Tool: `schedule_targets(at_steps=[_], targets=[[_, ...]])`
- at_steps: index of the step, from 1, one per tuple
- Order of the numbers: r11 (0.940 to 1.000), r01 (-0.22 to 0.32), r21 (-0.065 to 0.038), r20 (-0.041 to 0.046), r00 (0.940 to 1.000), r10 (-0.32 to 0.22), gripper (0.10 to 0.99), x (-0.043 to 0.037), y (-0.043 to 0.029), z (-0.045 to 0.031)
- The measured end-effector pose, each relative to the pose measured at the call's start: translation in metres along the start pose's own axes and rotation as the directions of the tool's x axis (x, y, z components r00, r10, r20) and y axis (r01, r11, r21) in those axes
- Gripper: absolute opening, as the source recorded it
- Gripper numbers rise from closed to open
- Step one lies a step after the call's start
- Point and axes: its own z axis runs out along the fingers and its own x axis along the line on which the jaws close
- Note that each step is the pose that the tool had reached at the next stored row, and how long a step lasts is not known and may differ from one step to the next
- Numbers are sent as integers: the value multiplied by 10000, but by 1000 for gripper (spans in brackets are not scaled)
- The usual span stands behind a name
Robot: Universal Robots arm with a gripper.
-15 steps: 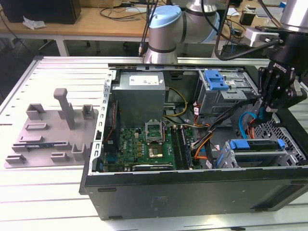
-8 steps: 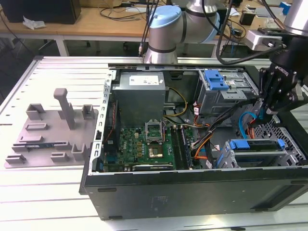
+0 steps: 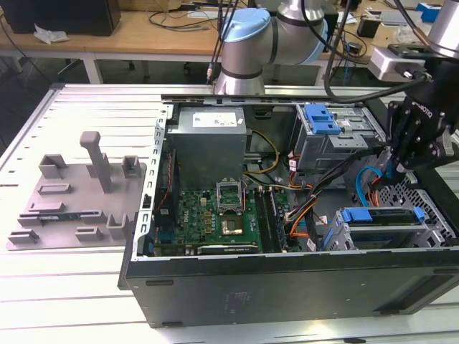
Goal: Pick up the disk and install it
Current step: 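Insert the first disk wire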
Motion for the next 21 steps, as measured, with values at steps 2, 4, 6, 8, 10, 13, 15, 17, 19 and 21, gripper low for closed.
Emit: schedule_targets(at_steps=[2,4,6,8,10,13,15,17,19,21], targets=[[10000,49,0,71,10000,-49,165,36,-2,3],[9999,100,4,99,9999,-100,165,61,-3,6],[9998,192,13,104,9998,-192,165,83,-1,8],[9996,265,20,108,9996,-266,165,103,0,10],[9994,337,28,111,9994,-337,165,125,1,12],[9989,476,41,117,9988,-477,165,162,2,14],[9987,509,44,127,9986,-510,165,177,3,16],[9987,513,45,147,9986,-513,165,192,3,17],[9987,513,44,177,9985,-514,165,202,3,19],[9987,513,43,183,9985,-514,165,202,3,18]])
